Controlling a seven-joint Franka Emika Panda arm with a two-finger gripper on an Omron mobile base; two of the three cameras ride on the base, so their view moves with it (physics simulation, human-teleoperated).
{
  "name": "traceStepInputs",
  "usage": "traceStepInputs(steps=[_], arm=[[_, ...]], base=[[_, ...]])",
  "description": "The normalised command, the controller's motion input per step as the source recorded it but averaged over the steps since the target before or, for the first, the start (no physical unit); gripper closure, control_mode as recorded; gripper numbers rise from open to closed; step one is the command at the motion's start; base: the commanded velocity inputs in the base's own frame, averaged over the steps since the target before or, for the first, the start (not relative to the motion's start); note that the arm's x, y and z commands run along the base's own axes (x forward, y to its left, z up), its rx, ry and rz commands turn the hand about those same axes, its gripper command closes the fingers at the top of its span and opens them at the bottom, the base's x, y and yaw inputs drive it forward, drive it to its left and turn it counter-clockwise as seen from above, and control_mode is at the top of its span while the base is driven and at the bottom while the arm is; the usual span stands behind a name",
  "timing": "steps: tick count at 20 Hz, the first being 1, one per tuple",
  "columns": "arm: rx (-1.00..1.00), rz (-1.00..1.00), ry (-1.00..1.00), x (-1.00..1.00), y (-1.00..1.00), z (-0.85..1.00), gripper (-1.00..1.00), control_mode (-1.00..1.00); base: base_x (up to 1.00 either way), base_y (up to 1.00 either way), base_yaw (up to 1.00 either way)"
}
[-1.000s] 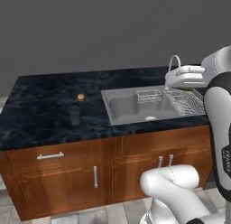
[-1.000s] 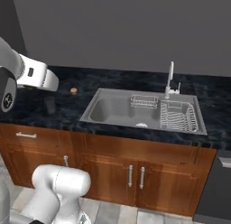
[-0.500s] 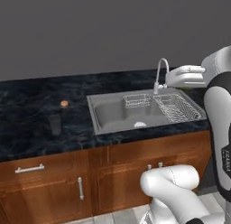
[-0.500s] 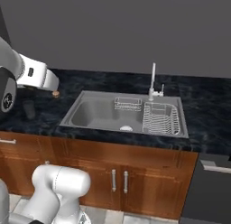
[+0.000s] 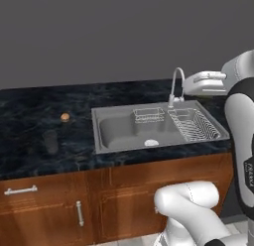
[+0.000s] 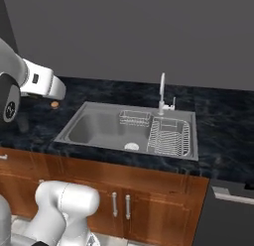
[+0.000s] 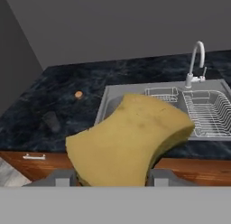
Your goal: Open the cabinet. Pick the sponge and place it next to the sink. Then close the cabinet.
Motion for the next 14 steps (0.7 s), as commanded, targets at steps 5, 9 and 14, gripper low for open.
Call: traceStepInputs(steps=[5,9,14], arm=[[0.0,0.0,0.0,0.0,0.0,0.0,1.0,1.0],[0.0,0.0,0.0,0.0,0.0,0.0,1.0,1.0],[0.0,0.0,0.0,0.0,0.0,0.0,1.0,1.0]], base=[[0.24,0.53,0.04],[0.24,0.6,-0.02],[0.74,0.38,-0.18]])
